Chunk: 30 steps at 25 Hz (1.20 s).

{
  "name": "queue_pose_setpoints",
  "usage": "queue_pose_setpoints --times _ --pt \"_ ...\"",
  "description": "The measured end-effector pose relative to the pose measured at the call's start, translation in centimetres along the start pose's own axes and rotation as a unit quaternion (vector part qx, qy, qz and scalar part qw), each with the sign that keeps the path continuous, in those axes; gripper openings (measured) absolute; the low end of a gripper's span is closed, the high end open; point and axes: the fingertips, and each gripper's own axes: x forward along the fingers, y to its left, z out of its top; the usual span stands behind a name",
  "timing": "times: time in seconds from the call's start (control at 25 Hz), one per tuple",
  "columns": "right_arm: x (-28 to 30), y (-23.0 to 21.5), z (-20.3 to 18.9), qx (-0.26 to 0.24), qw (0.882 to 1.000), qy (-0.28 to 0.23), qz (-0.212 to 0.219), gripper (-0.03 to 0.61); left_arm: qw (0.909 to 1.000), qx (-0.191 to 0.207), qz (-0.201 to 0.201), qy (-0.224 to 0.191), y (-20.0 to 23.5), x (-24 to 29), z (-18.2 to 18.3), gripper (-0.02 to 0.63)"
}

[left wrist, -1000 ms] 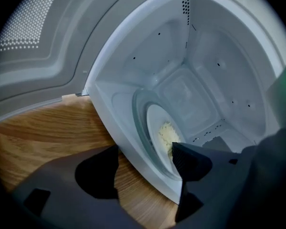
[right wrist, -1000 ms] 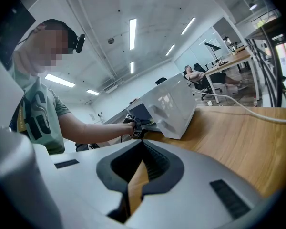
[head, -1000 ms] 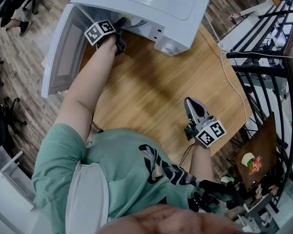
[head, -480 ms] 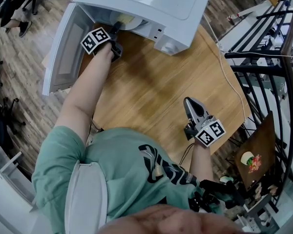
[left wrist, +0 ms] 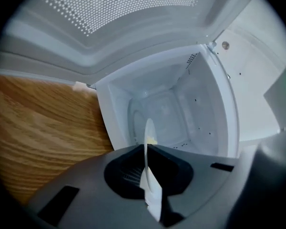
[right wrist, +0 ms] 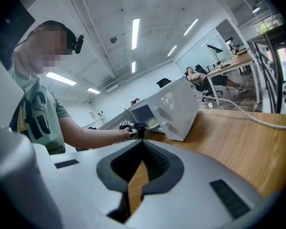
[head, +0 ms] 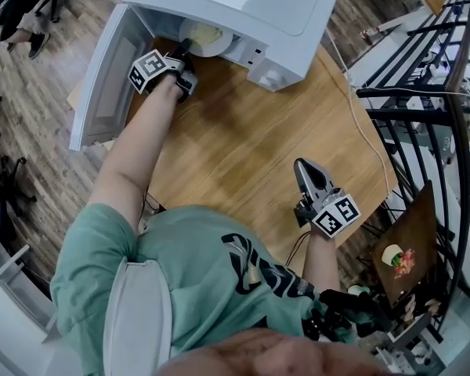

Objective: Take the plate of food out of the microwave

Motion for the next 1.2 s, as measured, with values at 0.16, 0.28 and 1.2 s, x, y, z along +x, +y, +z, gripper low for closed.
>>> queue_pose_setpoints --times 0.16,0.28,1.2 --pt "-0.3 0.2 0.2 -0.004 1.0 0.002 -0.004 0.008 0.9995 -0.028 -0.014 0.008 -0.2 -1.2 -0.4 0.015" --pt "-0.6 0.6 0.2 -0.006 1.0 0.003 -0.006 0.008 0.998 -0.049 -0.039 0.006 -1.0 -2.8 -0.8 0.015" --pt "-7.7 6.9 1.1 -0.04 0.997 -0.052 -0.05 0.008 0.9935 -0.01 -0.059 0.097 -5.6 -15.8 -6.6 0.015"
